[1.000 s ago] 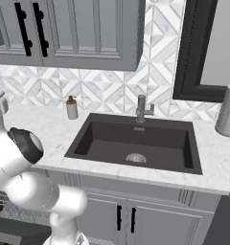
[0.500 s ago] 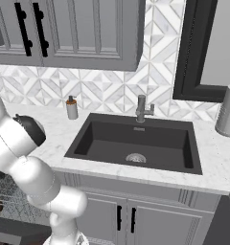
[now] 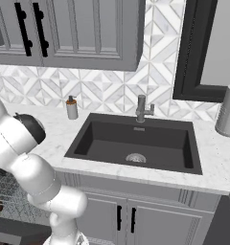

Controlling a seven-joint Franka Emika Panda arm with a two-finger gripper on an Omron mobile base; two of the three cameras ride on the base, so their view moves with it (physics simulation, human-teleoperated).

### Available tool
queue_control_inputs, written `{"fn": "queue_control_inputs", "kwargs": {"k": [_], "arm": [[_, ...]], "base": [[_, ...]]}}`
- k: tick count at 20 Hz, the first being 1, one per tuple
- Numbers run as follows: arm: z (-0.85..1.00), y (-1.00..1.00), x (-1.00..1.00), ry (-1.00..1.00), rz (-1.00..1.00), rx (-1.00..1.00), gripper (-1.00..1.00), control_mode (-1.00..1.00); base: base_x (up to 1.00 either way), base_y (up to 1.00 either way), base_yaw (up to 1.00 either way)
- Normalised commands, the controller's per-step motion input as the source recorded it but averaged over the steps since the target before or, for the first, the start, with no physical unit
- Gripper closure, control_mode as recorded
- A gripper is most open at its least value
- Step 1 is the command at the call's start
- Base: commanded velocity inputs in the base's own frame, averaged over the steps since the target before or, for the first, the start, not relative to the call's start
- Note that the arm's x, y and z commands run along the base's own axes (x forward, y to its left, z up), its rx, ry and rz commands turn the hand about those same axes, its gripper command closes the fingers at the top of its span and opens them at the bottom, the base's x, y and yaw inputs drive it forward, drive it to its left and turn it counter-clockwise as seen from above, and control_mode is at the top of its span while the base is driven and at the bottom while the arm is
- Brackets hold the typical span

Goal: Pick up the cup and bowl from the counter, place them in the dishwasher, and close the dishwasher door.

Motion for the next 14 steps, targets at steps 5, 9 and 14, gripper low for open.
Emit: {"fn": "queue_control_inputs", "kwargs": {"k": [5,9,14], "arm": [[-0.37,0.03,0.22,-0.10,0.00,0.12,-1.00,-1.00],[-0.31,0.02,0.39,-0.01,-0.01,0.20,-1.00,-1.00],[-0.44,0.38,0.38,0.00,-0.04,0.21,-1.00,-1.00]], "base": [[0.00,0.00,0.00],[0.00,0.00,0.00],[0.00,0.00,0.00]]}}
